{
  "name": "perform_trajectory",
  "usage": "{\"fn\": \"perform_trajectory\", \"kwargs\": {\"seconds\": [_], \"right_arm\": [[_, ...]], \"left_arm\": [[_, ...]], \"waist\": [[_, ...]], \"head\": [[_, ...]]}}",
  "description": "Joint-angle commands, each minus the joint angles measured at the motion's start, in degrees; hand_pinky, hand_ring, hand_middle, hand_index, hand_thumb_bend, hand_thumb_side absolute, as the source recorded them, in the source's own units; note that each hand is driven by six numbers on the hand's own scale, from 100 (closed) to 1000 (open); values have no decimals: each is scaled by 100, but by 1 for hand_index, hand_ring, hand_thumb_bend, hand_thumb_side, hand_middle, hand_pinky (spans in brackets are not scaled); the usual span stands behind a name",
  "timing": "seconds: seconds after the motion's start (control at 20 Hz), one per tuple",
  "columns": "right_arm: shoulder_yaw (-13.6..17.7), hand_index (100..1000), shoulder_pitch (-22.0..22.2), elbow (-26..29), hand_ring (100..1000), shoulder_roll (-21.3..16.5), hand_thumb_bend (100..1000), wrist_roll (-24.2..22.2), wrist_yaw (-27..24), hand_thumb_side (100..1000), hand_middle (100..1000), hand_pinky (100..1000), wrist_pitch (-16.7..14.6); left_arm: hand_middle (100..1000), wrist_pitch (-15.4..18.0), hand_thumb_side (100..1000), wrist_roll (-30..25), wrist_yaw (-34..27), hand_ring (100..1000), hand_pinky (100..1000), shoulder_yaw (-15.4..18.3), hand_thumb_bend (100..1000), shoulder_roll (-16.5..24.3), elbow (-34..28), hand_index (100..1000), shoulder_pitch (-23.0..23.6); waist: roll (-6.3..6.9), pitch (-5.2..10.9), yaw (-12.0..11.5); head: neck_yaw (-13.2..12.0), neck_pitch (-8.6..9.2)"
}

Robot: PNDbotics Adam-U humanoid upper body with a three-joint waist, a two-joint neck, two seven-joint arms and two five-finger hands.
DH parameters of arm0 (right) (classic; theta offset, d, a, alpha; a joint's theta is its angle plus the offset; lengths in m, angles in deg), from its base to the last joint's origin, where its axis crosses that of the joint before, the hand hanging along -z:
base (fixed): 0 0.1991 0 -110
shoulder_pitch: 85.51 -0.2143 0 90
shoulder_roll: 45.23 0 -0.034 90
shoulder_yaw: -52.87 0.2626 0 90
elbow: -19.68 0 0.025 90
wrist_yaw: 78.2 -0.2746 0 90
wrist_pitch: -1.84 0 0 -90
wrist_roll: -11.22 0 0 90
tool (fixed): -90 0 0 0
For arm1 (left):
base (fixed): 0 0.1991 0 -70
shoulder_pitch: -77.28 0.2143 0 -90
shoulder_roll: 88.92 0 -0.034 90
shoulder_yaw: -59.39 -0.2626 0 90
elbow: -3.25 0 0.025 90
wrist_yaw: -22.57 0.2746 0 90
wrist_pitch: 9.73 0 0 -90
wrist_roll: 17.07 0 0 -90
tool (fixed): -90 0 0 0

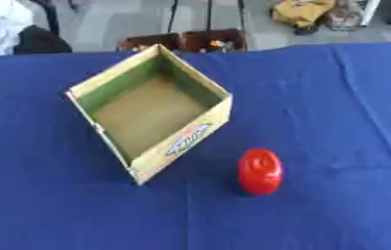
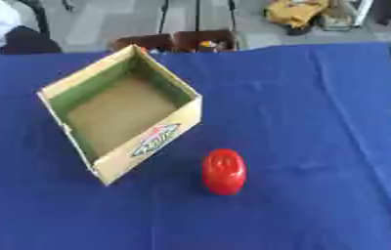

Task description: Pick up objects on the table and place them in the box.

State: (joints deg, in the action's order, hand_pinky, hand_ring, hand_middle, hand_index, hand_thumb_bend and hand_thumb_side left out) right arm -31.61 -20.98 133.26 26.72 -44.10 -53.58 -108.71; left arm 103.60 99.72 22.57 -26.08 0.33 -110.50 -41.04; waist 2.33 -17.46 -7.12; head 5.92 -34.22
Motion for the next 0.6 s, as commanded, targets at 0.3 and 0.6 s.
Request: {"fn": "perform_trajectory", "kwargs": {"seconds": [0.3, 0.6], "right_arm": [[-66, 818, -174, 101, 722, -285, 100, -156, -7, 748, 707, 678, 196], [-428, 847, -574, 101, 740, -735, 190, -1159, 265, 889, 747, 685, 1234]], "left_arm": [[821, 7, 1000, 20, 25, 836, 644, 63, 100, 191, -85, 893, -59], [821, -5, 1000, 6, 22, 836, 644, 46, 100, 201, -85, 893, -51]], "waist": [[-87, 141, -13], [-111, 173, -9]], "head": [[-155, -47], [-136, -58]]}}
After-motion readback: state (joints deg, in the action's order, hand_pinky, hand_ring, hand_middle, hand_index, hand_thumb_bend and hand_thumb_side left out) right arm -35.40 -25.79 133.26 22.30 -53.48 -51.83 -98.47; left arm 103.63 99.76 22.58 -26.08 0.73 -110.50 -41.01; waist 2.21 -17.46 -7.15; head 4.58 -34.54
